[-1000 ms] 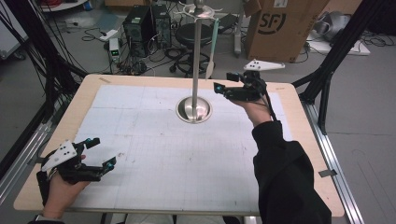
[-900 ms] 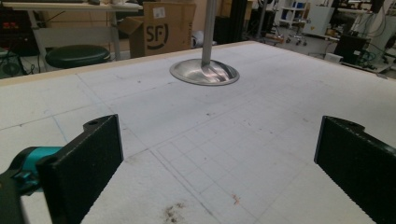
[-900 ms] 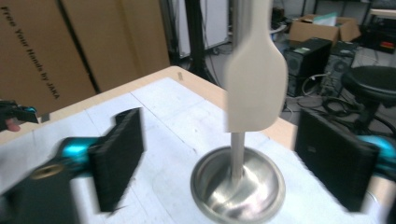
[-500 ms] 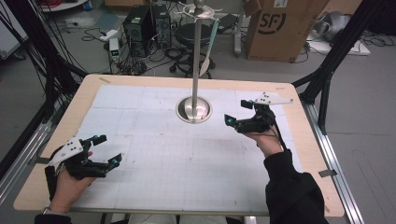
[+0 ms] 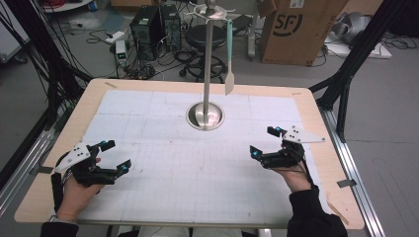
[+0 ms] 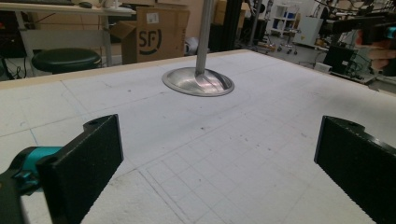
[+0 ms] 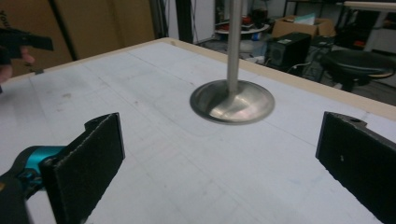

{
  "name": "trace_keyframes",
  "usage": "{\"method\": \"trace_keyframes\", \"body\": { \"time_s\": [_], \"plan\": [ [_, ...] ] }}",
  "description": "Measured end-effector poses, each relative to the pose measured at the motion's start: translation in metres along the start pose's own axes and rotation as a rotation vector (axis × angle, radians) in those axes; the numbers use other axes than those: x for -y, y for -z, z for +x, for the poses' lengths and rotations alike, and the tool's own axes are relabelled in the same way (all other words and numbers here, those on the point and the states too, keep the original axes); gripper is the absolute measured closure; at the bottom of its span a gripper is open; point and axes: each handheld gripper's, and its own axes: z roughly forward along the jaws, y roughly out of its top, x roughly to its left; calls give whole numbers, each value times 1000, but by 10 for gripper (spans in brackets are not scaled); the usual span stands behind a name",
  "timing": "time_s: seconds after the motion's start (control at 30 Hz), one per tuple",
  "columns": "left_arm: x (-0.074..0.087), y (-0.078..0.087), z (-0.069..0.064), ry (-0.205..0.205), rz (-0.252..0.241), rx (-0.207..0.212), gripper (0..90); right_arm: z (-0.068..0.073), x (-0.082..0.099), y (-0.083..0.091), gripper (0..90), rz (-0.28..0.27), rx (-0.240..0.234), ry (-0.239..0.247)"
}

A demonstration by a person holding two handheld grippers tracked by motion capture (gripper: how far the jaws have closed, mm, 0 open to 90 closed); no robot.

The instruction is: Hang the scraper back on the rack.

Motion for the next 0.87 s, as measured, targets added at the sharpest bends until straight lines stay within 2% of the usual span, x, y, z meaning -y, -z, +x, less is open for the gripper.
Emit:
{"method": "trace_keyframes", "body": {
  "time_s": [0.17,0.27,0.33,0.4,0.53,0.63,0.87],
  "plan": [
    [1,-1,0,3,6,-3,17,-5,21,16,1,1,38,-17],
    [2,-2,0,-11,22,-9,17,-7,32,24,1,8,72,-33],
    [3,-3,0,-22,42,-20,17,-9,40,29,1,2,78,-45],
    [4,-4,-1,-42,61,-22,17,-11,50,36,1,15,87,-57],
    [4,-6,0,-37,54,-17,17,-12,64,46,1,62,102,-61],
    [4,-5,1,-32,52,-21,17,-12,68,46,1,71,94,-59],
    [6,-7,4,-27,81,-41,17,-12,71,40,1,99,112,-49]
  ]
}}
